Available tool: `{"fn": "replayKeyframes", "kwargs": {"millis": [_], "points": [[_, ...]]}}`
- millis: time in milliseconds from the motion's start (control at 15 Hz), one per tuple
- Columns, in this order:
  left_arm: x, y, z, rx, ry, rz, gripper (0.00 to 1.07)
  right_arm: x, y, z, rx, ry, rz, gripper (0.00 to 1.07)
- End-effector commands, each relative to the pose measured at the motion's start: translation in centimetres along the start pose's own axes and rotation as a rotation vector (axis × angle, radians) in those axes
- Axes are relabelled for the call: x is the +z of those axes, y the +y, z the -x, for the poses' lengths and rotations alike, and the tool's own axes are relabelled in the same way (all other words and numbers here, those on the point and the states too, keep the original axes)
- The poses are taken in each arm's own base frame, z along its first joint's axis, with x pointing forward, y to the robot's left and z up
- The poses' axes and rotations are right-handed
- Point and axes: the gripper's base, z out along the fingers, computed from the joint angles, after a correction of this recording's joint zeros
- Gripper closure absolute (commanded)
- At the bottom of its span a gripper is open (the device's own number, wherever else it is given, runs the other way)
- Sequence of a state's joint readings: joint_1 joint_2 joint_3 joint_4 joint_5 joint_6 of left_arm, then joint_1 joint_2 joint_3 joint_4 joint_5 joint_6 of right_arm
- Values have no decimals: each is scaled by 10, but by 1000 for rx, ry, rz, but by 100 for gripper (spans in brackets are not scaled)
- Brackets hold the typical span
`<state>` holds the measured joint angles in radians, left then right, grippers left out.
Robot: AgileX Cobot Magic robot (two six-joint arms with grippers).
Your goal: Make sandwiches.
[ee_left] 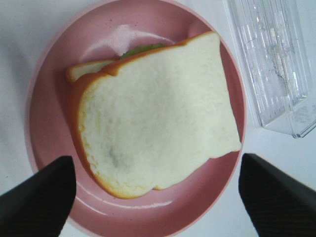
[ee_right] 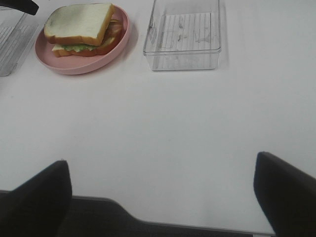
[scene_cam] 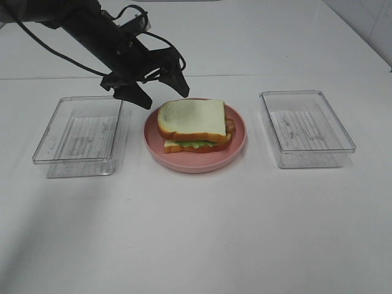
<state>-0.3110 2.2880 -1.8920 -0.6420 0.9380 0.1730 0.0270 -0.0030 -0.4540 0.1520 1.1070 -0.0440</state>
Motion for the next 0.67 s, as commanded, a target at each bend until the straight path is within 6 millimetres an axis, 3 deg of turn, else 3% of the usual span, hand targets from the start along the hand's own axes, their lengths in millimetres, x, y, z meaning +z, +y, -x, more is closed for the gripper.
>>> {"fn": "replayKeyframes", "kwargs": {"millis": [67, 333, 467, 667], "points": [[-16, -11, 5, 27, 38, 27, 24, -1, 0, -2, -2, -29, -3, 11], [-58, -17, 17, 57, 94, 247, 12, -1, 0, -2, -2, -29, -3, 11], [-81, -7, 24, 78, 59, 462, 12, -1, 0, -2, -2, -29, -3, 11], [-100, 18, 30, 62, 38, 505, 12, -1, 0, -2, -2, -29, -3, 11]]}}
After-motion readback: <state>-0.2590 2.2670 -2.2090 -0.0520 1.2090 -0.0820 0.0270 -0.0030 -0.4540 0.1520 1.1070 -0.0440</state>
